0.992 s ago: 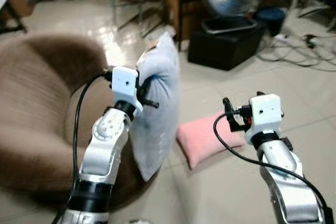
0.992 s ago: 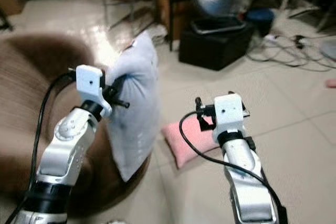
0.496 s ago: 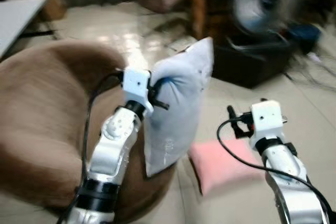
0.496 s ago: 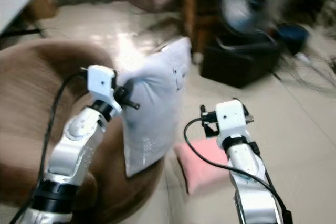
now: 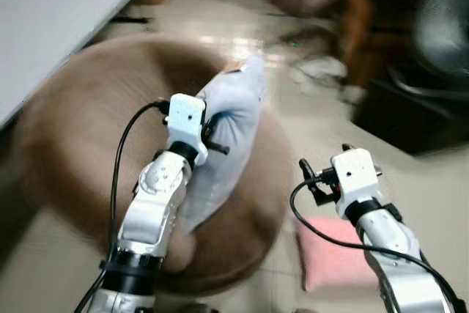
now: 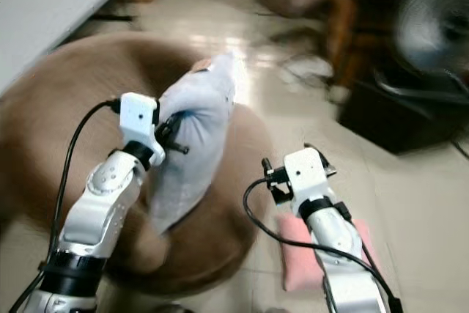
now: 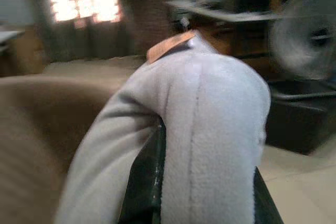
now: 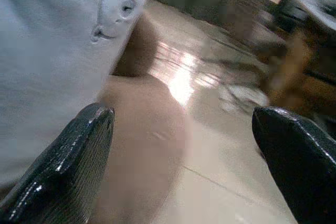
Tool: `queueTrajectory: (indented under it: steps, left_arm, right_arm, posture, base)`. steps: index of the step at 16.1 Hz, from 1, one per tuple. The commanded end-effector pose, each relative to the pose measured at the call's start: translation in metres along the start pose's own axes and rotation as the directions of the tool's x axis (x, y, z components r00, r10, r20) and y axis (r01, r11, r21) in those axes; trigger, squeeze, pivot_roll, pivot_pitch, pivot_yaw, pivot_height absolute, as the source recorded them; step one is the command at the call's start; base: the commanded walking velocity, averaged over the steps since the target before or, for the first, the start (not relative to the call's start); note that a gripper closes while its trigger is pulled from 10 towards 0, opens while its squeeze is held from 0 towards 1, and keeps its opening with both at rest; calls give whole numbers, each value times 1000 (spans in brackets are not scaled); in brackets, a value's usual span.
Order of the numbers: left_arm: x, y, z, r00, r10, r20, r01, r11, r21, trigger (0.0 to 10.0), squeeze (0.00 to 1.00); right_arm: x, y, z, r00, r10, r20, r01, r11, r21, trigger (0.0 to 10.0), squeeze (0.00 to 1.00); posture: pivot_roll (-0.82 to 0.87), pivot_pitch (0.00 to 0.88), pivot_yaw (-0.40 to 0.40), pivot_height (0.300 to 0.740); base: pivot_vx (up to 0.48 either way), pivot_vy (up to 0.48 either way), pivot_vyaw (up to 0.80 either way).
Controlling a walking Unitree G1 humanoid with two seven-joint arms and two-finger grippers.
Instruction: Move the pillow to the sofa from floor
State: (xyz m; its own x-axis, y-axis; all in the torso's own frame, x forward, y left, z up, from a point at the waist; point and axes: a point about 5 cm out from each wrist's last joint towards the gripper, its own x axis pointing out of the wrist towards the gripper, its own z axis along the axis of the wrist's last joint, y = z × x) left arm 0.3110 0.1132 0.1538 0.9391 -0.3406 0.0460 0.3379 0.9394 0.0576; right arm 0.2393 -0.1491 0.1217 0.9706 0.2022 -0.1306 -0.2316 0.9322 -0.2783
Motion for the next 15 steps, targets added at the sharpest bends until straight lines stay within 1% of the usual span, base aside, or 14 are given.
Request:
queueTrajectory:
  steps: [1, 2, 3, 4, 5, 6, 7, 8, 10, 11, 13, 14, 15]
  left_arm:
    - [4, -1, 8, 1000, -8, 27, 7, 1000, 20, 10000, 0]
    - [9, -6, 6, 999, -31, 13, 31, 999, 38, 10000, 0]
    - [13, -9, 3, 999, -43, 0, 43, 999, 19, 10000, 0]
    - [25, -15, -6, 996, -54, -66, 55, 998, 15, 10000, 0]
    - [28, -17, -8, 995, -58, -78, 60, 998, 19, 10000, 0]
    - [39, -23, -12, 993, -68, -92, 69, 998, 11, 10000, 0]
    - [44, -25, -13, 992, -70, -103, 71, 997, 4, 10000, 0]
    - [53, -31, -13, 990, -75, -115, 77, 997, 5, 10000, 0]
    - [60, -36, -11, 990, -74, -124, 75, 997, 10, 10000, 0]
    - [67, -38, -7, 992, -59, -113, 59, 998, 1, 10000, 0]
    - [72, -39, -2, 996, -56, -71, 56, 998, 3, 10000, 0]
    - [73, -38, 3, 998, -58, -33, 55, 996, -68, 10000, 0]
    - [74, -39, 8, 998, -66, 0, 65, 982, -177, 10000, 0]
  right_arm:
    - [0, 1, -2, 1000, 8, -10, -8, 1000, -20, 10000, 0]
    - [0, -1, -8, 999, -12, -39, 12, 1000, -13, 10000, 0]
    - [-1, -2, -9, 999, -15, -45, 15, 1000, -8, 10000, 0]
    - [-2, -3, -12, 999, -18, -51, 18, 1000, -4, 10000, 0]
    - [-2, -3, -12, 998, -19, -51, 19, 1000, -3, 10000, 0]
    - [-3, -3, -12, 998, -23, -53, 23, 1000, -5, 10000, 0]
    - [-3, -3, -12, 998, -24, -53, 24, 1000, -6, 10000, 0]
    - [-5, -4, -12, 998, -26, -51, 25, 1000, -15, 10000, 0]
    - [-6, -6, -11, 998, -34, -47, 33, 999, -18, 10000, 0]
    - [-7, -10, -12, 997, -60, -52, 59, 998, -20, 10000, 0]
    - [-8, -12, -12, 996, -77, -50, 77, 997, -12, 10000, 0]
    - [-8, -12, -10, 996, -82, -40, 82, 997, -2, 10000, 0]
    - [-7, -12, -7, 996, -85, -24, 85, 996, 11, 10000, 0]
  posture:
    - [-66, 49, 62, 740]
    - [-64, 56, 62, 740]
    - [-64, 56, 62, 740]
    - [-62, 67, 64, 740]
    - [-62, 67, 64, 740]
    - [-72, 77, 83, 740]
    - [-72, 77, 83, 740]
    - [-83, 82, 95, 740]
    - [-89, 86, 99, 740]
    - [-91, 91, 99, 740]
    - [-91, 97, 98, 740]
    - [-90, 98, 92, 740]
    - [-89, 101, 89, 740]
  base:
    - [0, 0, 800]
    - [0, 0, 0]
    - [0, 0, 0]
    - [0, 0, 0]
    - [0, 0, 0]
    - [0, 0, 0]
    - [0, 0, 0]
    - [0, 0, 0]
    - [0, 0, 0]
    - [0, 0, 0]
    - [0, 0, 0]
    - [0, 0, 0]
    - [0, 0, 0]
